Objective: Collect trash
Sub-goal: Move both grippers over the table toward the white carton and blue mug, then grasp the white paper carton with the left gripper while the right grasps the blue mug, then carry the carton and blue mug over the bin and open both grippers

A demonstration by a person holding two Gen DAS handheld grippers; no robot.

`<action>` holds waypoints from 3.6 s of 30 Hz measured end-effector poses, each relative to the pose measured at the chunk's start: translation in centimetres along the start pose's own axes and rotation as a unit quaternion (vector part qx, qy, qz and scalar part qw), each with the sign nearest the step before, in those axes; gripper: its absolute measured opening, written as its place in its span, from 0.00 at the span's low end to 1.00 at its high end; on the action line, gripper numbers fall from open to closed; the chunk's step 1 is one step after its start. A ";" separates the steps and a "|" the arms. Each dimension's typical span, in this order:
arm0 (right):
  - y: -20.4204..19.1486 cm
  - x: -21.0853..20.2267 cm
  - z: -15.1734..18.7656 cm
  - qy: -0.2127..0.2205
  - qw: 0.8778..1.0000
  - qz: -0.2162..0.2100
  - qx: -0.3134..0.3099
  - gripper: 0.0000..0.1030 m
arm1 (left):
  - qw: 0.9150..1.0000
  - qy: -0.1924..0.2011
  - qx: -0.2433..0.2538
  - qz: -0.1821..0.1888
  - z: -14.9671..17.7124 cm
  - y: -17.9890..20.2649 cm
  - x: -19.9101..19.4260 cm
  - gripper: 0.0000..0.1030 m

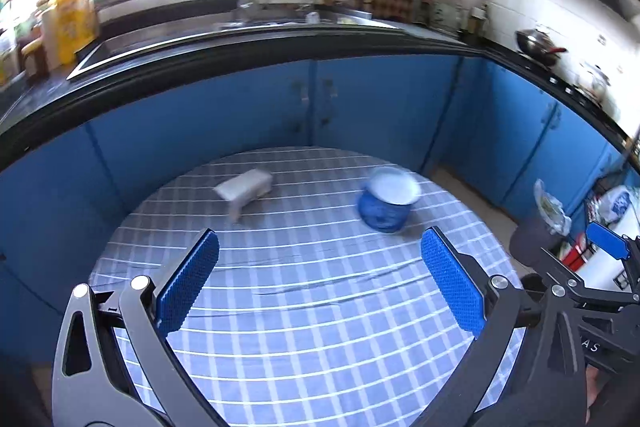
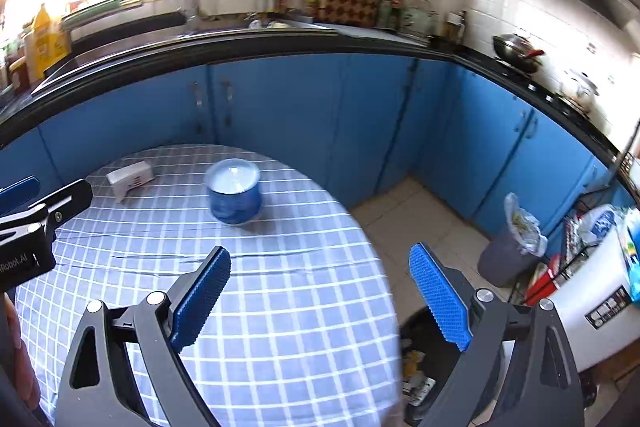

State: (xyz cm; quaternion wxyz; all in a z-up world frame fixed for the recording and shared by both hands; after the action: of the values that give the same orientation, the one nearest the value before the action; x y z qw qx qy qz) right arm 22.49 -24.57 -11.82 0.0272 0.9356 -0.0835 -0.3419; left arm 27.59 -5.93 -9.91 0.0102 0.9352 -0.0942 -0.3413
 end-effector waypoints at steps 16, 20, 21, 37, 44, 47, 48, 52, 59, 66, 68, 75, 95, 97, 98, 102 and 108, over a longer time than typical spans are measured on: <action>-7.0 6.9 -1.7 -0.039 0.998 -0.052 -0.023 0.86 | 0.999 -0.026 -0.019 -0.034 -0.1 -7.1 4.9 0.97; -8.0 9.7 -2.2 -0.053 0.996 -0.060 -0.027 0.86 | 0.999 -0.030 -0.005 -0.043 -0.8 -7.7 7.2 0.97; -8.2 10.3 -2.3 -0.056 0.996 -0.062 -0.027 0.86 | 0.999 -0.031 -0.002 -0.045 -1.0 -7.7 7.8 0.97; -9.9 17.9 -3.6 -0.082 0.994 -0.062 -0.030 0.86 | 0.994 -0.076 0.038 -0.065 -1.7 -9.0 17.2 0.97; -10.1 19.2 -4.5 -0.074 0.995 -0.041 -0.044 0.86 | 0.993 -0.079 0.059 -0.071 -2.0 -9.4 19.7 0.97; -9.8 19.5 -4.7 -0.069 0.996 -0.026 -0.045 0.86 | 0.993 -0.085 0.059 -0.062 -1.9 -9.5 20.6 0.97; -9.7 19.6 -4.7 -0.070 0.996 -0.025 -0.044 0.86 | 0.992 -0.087 0.059 -0.063 -1.9 -9.6 21.0 0.97; -9.0 20.3 -4.5 -0.077 0.996 -0.017 -0.036 0.86 | 0.992 -0.094 0.058 -0.056 -1.6 -9.7 21.8 0.97; -8.8 22.0 -3.8 -0.097 0.994 -0.044 -0.015 0.86 | 0.992 -0.094 0.061 -0.058 -1.3 -9.9 22.3 0.97; -9.3 21.6 -3.6 -0.083 0.995 -0.048 -0.012 0.76 | 0.992 -0.096 0.061 -0.053 -1.3 -9.7 22.6 0.81; -9.4 21.5 -3.3 -0.082 0.995 -0.047 -0.018 0.72 | 0.992 -0.106 0.062 -0.040 -0.9 -9.5 22.8 0.69; -9.0 20.6 -2.8 -0.083 0.995 -0.054 -0.004 0.72 | 0.992 -0.111 0.062 -0.021 -0.1 -8.7 21.5 0.37; -6.4 10.5 -1.0 -0.049 0.998 -0.045 -0.016 0.72 | 0.995 -0.082 0.058 0.007 1.1 -5.0 11.1 0.36; -5.7 9.5 -0.9 -0.046 0.998 -0.043 -0.014 0.72 | 0.995 -0.077 0.061 0.010 1.0 -4.2 9.9 0.36; -5.3 8.8 -0.7 -0.043 0.998 -0.041 -0.013 0.72 | 0.995 -0.074 0.062 0.011 0.9 -3.8 9.3 0.36; -3.8 6.5 -0.4 -0.034 0.999 -0.035 -0.007 0.72 | 0.996 -0.064 0.066 0.018 0.5 -2.2 7.2 0.36; -1.3 3.3 0.1 -0.018 1.000 -0.024 0.004 0.72 | 0.995 -0.052 0.079 0.030 0.6 0.5 4.8 0.36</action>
State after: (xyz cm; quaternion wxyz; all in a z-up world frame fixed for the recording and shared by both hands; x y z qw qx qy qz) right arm 25.13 -23.84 -14.13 0.0139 0.9311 -0.0624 -0.3590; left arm 30.71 -7.27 -13.38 -0.0584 0.9108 -0.1491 -0.3806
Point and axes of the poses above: each gripper's, at about its wrist camera, not at the fingertips, and x roughly the way its jaws point, y to its right, z to its underside, the point moved 7 cm from there along x, roughly the way its jaws point, and after that the axes turned 1 degree about -z, right-handed, at the moved point
